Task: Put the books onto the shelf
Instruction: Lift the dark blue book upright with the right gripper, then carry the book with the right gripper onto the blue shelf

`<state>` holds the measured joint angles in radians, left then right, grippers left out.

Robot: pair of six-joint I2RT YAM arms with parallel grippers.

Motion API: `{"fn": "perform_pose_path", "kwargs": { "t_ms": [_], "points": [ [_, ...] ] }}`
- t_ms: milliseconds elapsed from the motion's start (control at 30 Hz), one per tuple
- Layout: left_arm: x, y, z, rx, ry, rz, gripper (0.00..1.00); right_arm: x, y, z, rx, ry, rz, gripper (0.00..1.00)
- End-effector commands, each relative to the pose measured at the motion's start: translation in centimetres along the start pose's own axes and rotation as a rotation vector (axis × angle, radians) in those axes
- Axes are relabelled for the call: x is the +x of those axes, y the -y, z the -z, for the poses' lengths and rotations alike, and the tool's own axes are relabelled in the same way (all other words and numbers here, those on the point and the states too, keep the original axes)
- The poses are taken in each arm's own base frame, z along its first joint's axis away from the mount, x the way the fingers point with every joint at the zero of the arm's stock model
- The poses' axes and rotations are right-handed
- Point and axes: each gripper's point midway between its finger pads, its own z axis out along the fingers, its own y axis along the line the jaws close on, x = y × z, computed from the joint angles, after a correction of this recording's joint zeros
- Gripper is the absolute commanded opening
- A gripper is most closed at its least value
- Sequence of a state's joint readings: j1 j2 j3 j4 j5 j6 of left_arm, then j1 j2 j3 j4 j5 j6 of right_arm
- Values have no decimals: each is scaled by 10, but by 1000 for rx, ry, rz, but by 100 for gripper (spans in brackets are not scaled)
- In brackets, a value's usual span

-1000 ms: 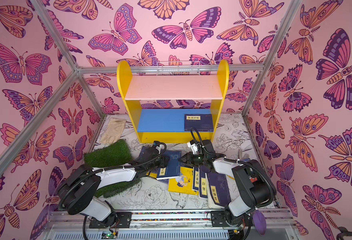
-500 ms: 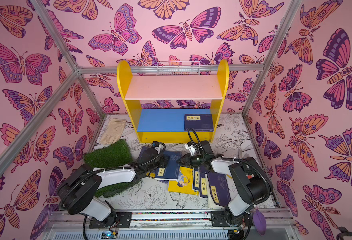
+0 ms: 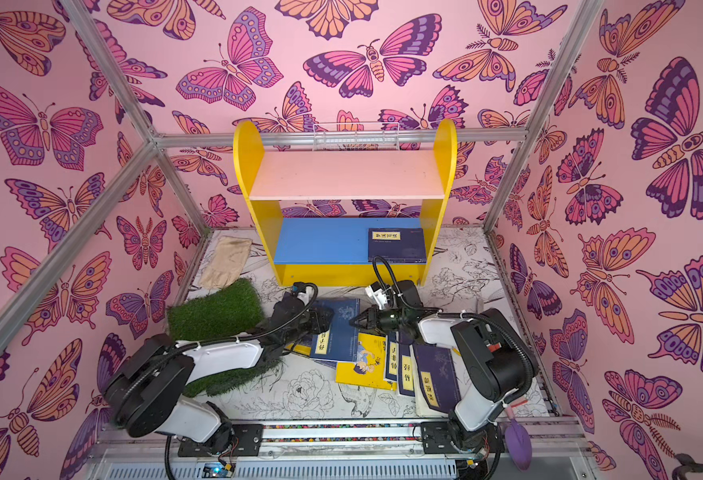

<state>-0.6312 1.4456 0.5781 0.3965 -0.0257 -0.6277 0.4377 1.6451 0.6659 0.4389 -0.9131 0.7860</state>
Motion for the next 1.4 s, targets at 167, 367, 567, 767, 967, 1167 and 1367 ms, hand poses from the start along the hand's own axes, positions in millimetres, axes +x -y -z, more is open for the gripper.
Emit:
{"fn": "perform_pose_path", "kwargs": {
  "t_ms": [167,367,567,767,967,1167,1367],
  "points": [
    [-77,0,74,66,203,143,100,-47,-82,45,-99,250,174,0],
    [-74,37,73,237,124,156,100,-94,-108,94,-97,591,174,0],
    [-62,80,57,387,53,85,100,-114,-116,137,-87,877,175,0],
    [-49,114,34,508,-11,79,100,-116,-117,153,-94,966,162,0],
    [-47,142,25,575,-17,50,91,-111,-109,148,-97,948,143,0],
    [-51,144,15,568,-9,71,73,-102,-110,137,-111,916,147,0],
    [-66,146,13,549,46,81,38,-98,-103,129,-97,895,126,0]
  ]
}}
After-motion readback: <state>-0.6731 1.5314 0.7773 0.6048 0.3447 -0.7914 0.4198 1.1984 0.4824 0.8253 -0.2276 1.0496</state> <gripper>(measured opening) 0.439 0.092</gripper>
